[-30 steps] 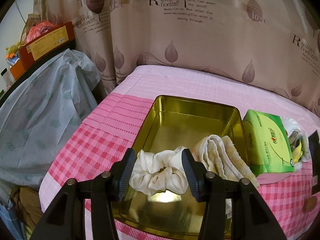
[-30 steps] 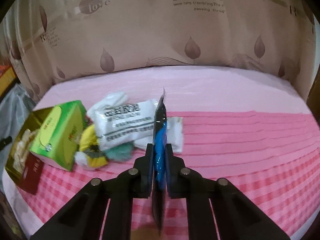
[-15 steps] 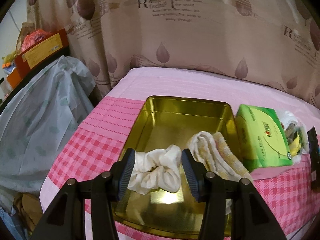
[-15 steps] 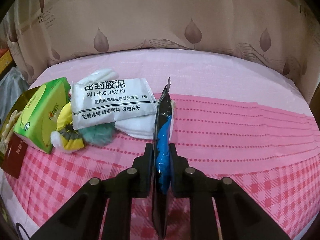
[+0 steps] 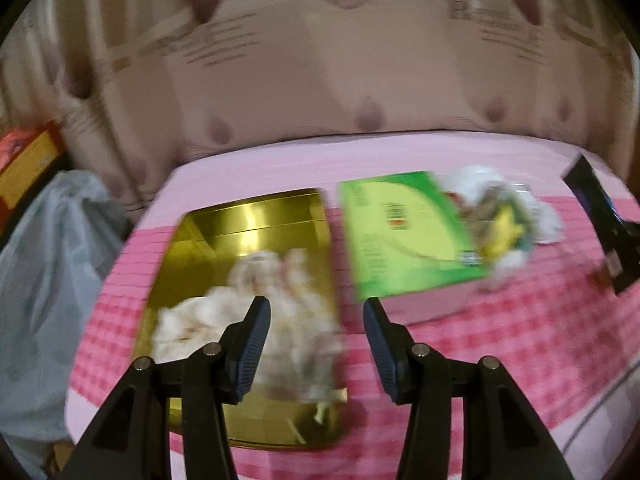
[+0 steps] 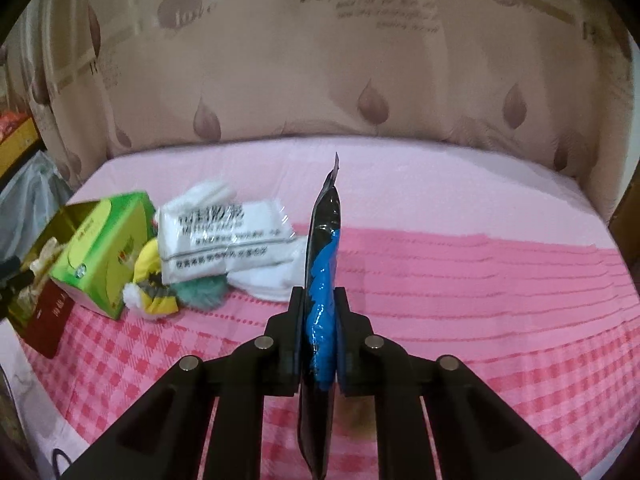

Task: Organize soft objects
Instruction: 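Grasp the tan makeup sponge with the left tool while the right tool holds the pouch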

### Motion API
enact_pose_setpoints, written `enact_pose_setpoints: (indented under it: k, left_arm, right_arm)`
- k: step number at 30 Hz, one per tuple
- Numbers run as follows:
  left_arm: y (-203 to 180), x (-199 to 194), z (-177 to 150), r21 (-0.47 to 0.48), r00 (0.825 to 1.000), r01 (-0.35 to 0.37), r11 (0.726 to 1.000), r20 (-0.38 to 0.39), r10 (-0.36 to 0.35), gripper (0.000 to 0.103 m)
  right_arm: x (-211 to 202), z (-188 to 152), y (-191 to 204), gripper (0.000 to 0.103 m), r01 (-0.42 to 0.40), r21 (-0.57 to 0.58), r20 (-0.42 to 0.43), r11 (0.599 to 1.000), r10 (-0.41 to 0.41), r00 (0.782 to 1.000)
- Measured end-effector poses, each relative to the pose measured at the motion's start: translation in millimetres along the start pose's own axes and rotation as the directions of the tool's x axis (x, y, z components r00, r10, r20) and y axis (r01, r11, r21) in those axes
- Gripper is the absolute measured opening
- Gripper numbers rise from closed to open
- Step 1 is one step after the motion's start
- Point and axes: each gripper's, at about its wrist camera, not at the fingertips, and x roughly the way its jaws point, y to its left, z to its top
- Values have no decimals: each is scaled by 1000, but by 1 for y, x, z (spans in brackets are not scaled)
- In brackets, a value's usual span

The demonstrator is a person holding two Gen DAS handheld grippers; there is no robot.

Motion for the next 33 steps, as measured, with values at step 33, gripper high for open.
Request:
enact_pose_setpoints:
  k: [33]
  left_arm:
    - [-312,62,43,318,871,484,815,-262,-415,65]
  right_arm:
    - [14,-53,-125,12,120,162,-83,979,-108,991]
